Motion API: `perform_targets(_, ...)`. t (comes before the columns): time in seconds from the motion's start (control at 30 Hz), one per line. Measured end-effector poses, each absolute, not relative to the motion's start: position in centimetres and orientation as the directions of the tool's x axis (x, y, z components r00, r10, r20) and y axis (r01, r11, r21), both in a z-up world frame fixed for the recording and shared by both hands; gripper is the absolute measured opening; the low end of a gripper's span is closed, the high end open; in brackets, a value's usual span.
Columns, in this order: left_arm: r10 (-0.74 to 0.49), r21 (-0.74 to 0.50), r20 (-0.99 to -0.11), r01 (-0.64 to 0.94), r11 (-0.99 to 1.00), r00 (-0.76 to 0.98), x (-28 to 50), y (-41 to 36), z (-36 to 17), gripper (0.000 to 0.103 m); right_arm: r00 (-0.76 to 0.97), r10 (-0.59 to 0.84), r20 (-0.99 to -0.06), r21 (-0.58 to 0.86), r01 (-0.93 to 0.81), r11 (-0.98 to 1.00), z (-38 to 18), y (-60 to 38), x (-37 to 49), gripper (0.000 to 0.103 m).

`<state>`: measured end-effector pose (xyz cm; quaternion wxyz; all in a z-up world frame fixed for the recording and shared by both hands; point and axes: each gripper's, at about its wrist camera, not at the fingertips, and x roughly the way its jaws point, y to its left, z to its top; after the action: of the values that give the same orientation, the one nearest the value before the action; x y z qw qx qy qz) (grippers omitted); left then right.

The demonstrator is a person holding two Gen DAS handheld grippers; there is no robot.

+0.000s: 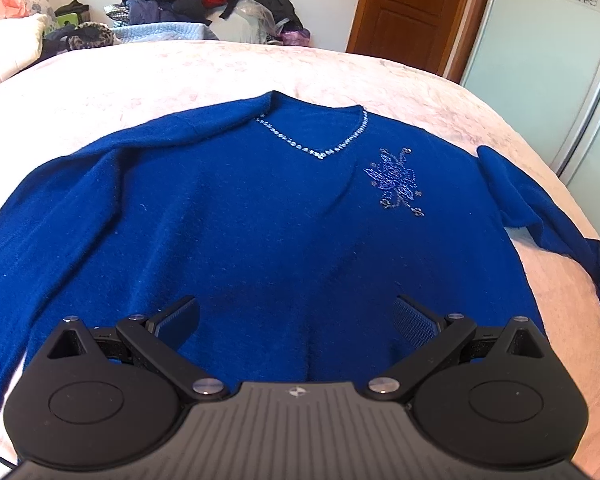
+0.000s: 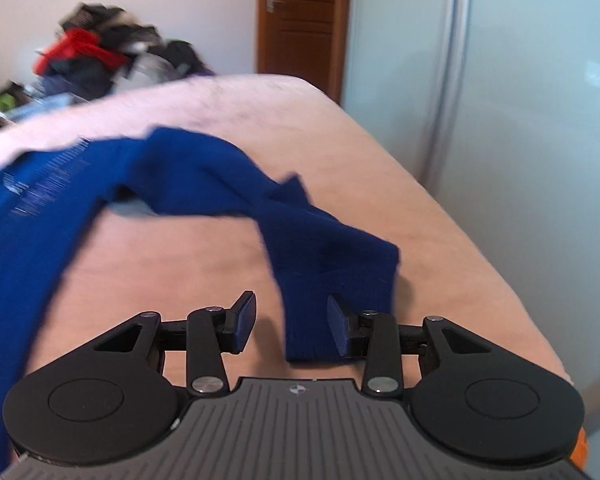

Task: Fold small clothes
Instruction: 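Grasp the cuff of the blue sweater sleeve with the right gripper, then lift the sleeve and fold it across the sweater body with the right gripper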

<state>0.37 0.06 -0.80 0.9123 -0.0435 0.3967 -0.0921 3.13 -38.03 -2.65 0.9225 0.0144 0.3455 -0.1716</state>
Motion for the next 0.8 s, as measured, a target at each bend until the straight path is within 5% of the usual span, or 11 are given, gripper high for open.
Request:
perform_targets(0.17,-0.207,-0.174,-0.734,0.115,0.978,0.647,0.7,0.2,-1.3,0.103,0.721,-0.329,-0.610,-0.131,0.318,0.939,-3.4,-38.9,1.9,0.062)
perform_targets(0.37,-0.200,-0.156,-0.726,0.126,0.980,0.658,0.6,0.1,-1.1,0.103,0.718,-0.309,-0.623,-0.011,0.387,0.922,-1.7,-41.7,-0.1,0.013)
perform_targets(0.47,-0.199,-0.167,-0.727,0.112,0.980,0.658,0.8,0.5,-1.1,0.103,0.789,-0.144,-0.597,0.313,0.395,0.864,-0.7,-44.9,-1.3,0.014)
perform_targets(0.6,-0.193,-0.165,-0.725,0.106,0.981,0.661,1.1,0.7,-0.9,0.103,0.924,0.100,-0.369,0.778,0.248,0.578,-0.3,-49.9,-2.7,0.014)
perform_targets(0.8,-0.190,-0.177,-0.720,0.087,0.980,0.667,1.5,1.5,-0.5,0.103,0.990,0.123,-0.073,0.963,0.038,0.268,0.1,-53.9,-2.8,0.014)
